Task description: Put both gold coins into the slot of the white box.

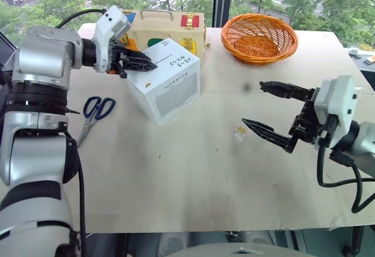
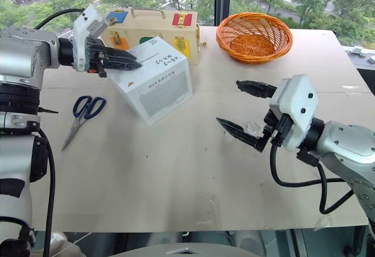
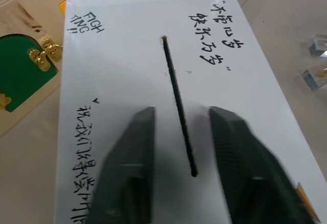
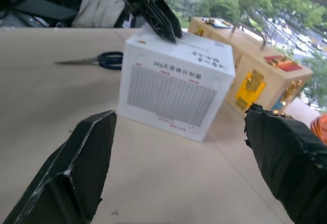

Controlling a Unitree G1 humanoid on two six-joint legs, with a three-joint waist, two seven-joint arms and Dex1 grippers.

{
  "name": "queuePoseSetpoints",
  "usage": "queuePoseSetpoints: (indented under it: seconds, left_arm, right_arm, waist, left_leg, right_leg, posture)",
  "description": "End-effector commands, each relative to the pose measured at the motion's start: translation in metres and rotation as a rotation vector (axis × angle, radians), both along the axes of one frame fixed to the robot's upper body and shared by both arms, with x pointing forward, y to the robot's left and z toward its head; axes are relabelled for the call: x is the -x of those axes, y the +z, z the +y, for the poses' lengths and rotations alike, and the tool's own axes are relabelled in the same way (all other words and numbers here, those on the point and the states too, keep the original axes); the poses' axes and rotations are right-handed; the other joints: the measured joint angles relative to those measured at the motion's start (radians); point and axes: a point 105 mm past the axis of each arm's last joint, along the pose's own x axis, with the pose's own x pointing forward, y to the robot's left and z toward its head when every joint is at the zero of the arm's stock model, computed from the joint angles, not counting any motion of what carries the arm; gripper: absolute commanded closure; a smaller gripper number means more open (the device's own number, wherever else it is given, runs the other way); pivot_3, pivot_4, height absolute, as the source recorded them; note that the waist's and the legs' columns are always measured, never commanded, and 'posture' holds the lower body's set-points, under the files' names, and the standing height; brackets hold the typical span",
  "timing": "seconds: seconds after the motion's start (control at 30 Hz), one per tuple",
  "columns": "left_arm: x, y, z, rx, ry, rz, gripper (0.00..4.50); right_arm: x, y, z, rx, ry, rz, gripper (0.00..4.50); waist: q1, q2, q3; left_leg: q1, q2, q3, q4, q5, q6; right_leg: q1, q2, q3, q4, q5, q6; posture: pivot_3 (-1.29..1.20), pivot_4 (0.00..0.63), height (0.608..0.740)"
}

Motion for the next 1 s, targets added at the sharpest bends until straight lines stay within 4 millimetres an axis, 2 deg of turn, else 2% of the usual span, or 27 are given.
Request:
queuePoseSetpoints:
  seconds: [0.03, 0.1, 0.13, 0.23, 0.37, 0.5, 0.53, 0.63, 0.77, 0.87, 1.0]
  left_arm:
    - [0.004, 0.011, 0.001, 0.044, 0.000, -0.047, 2.47]
    - [0.007, 0.019, -0.003, 0.079, -0.030, -0.088, 2.47]
    - [0.015, 0.030, -0.012, 0.135, -0.090, -0.139, 2.47]
    - [0.053, 0.050, -0.036, 0.320, -0.324, -0.212, 2.47]
    - [0.107, 0.032, -0.068, 0.414, -0.535, -0.083, 2.47]
    - [0.134, -0.001, -0.092, 0.405, -0.563, -0.014, 2.42]
    - [0.138, -0.008, -0.095, 0.399, -0.558, -0.005, 2.42]
    - [0.148, -0.039, -0.097, 0.326, -0.519, 0.002, 2.42]
    - [0.149, -0.063, -0.090, 0.293, -0.463, 0.004, 2.42]
    - [0.139, -0.075, -0.083, 0.274, -0.390, -0.021, 2.42]
    - [0.136, -0.083, -0.079, 0.243, -0.390, -0.049, 2.42]
  right_arm:
    - [0.007, 0.014, 0.002, -0.040, 0.032, -0.060, 0.17]
    - [0.006, 0.012, 0.003, -0.043, 0.031, -0.045, 0.17]
    - [-0.001, 0.003, 0.002, -0.021, -0.003, 0.001, 0.17]
    - [-0.025, -0.029, -0.002, 0.060, -0.135, 0.125, 0.17]
    - [-0.051, -0.077, -0.002, 0.149, -0.251, 0.255, 0.17]
    - [-0.061, -0.100, -0.002, 0.183, -0.296, 0.304, 1.44]
    - [-0.063, -0.104, -0.003, 0.192, -0.308, 0.307, 1.85]
    - [-0.067, -0.112, -0.006, 0.215, -0.315, 0.323, 1.85]
    - [-0.070, -0.116, -0.005, 0.216, -0.299, 0.338, 1.85]
    - [-0.073, -0.117, -0.002, 0.215, -0.285, 0.344, 1.85]
    - [-0.077, -0.118, 0.000, 0.199, -0.273, 0.362, 1.85]
  waist:
    - [0.000, 0.000, 0.000]
    - [0.000, 0.000, 0.000]
    - [0.000, 0.000, 0.000]
    - [-0.002, -0.001, 0.000]
    - [-0.018, -0.001, 0.000]
    - [-0.021, 0.000, 0.000]
    - [-0.022, 0.000, 0.000]
    - [-0.027, 0.000, 0.000]
    - [-0.024, 0.000, 0.000]
    - [-0.019, 0.001, -0.001]
    - [-0.021, 0.001, -0.001]
  left_leg:
    - [0.000, 0.000, 0.000, 0.000, 0.000, 0.000]
    - [0.000, 0.000, 0.000, 0.000, 0.000, 0.000]
    - [0.000, 0.000, 0.000, 0.000, 0.000, 0.000]
    - [-0.001, 0.002, 0.000, 0.001, 0.000, 0.000]
    - [-0.001, 0.002, -0.001, 0.001, 0.000, 0.000]
    - [0.000, 0.000, -0.006, 0.002, 0.000, 0.000]
    - [0.000, 0.000, -0.007, 0.002, 0.000, 0.000]
    - [0.002, -0.001, -0.007, 0.003, 0.000, 0.000]
    - [0.003, 0.000, -0.008, 0.003, 0.000, 0.000]
    - [0.004, 0.000, -0.008, 0.003, 0.001, -0.001]
    - [0.003, 0.000, -0.007, 0.004, 0.001, -0.001]
  right_leg:
    - [0.000, 0.000, 0.000, 0.000, 0.000, 0.000]
    - [0.000, 0.000, 0.000, 0.000, 0.000, 0.000]
    - [0.000, 0.000, 0.000, 0.000, 0.000, 0.000]
    - [0.000, -0.001, 0.000, 0.000, 0.000, 0.000]
    - [-0.001, -0.003, 0.001, 0.001, 0.000, 0.000]
    - [-0.001, -0.003, 0.001, 0.004, 0.000, 0.000]
    - [-0.001, -0.002, 0.001, 0.005, 0.000, 0.000]
    - [0.000, -0.001, 0.001, 0.007, 0.000, 0.000]
    - [0.000, 0.001, 0.001, 0.008, 0.000, -0.001]
    - [0.001, 0.001, 0.000, 0.008, -0.002, -0.004]
    - [0.001, 0.000, 0.001, 0.008, -0.002, -0.004]
  posture:
    - [0.00, 0.150, 0.740]
    - [0.00, 0.150, 0.740]
    - [0.00, 0.150, 0.740]
    - [0.00, 0.150, 0.740]
    - [0.00, 0.150, 0.740]
    - [0.00, 0.150, 0.740]
    - [0.00, 0.150, 0.740]
    - [0.00, 0.150, 0.740]
    - [0.00, 0.150, 0.740]
    - [0.00, 0.150, 0.740]
    - [0.00, 0.150, 0.740]
